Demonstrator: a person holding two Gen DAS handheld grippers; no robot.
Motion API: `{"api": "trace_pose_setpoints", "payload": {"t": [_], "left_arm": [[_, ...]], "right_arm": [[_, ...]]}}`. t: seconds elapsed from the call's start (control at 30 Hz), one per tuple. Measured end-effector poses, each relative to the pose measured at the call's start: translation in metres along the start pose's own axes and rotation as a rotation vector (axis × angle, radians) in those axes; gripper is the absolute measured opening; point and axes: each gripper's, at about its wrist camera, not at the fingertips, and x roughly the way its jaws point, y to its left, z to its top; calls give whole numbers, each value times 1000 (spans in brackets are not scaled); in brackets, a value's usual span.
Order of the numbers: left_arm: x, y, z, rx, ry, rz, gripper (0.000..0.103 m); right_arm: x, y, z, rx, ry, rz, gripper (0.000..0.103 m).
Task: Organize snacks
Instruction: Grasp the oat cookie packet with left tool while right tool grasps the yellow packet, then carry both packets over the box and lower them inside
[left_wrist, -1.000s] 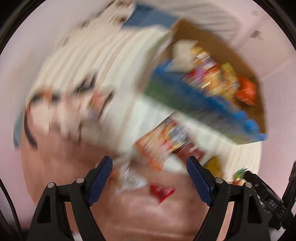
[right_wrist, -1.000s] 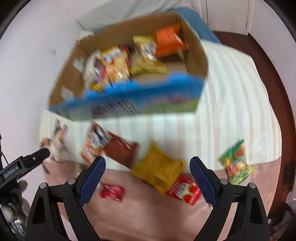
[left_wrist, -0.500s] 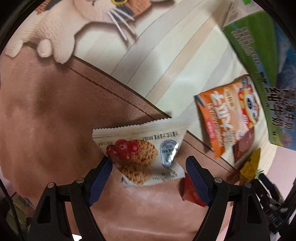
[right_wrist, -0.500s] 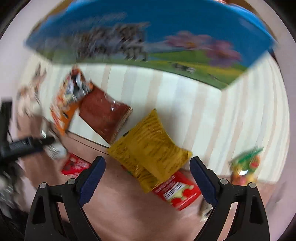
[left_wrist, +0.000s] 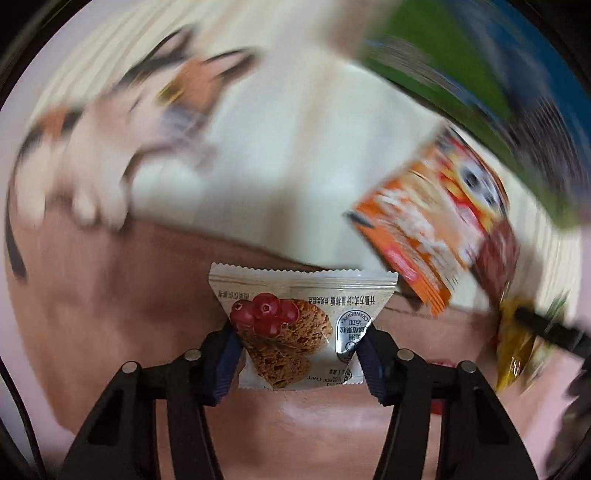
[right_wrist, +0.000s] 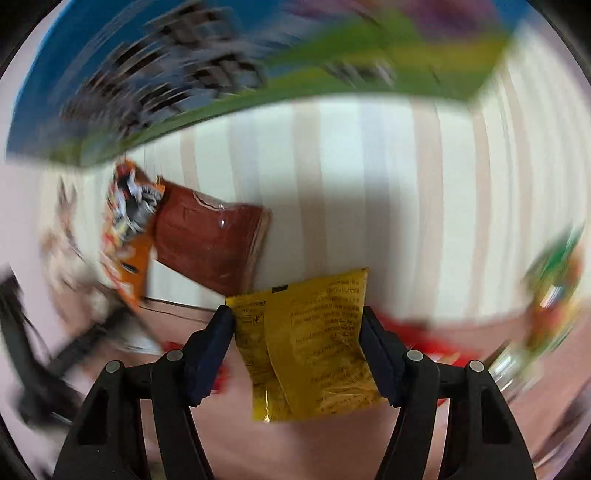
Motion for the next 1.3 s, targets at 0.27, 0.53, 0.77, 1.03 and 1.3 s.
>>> {"api": "trace_pose_setpoints", "payload": {"t": [0.27, 0.53, 0.77, 1.03, 1.3], "left_arm": [[24, 8, -2, -23, 103, -82, 59], [35, 29, -21, -22, 104, -118, 67], [43, -3, -29, -4, 77, -55, 54], [23, -20, -21, -9, 62, -34, 46], [-25, -30, -30, -4, 26, -60, 46]], "right_arm": [[4, 0, -10, -25, 28, -12, 81], [31, 24, -32, -70, 29, -28, 81], [47, 43, -42, -119, -17, -118, 76], [41, 46, -57, -134, -64, -148, 58], [-2, 49, -57, -143, -110, -54, 56]]}}
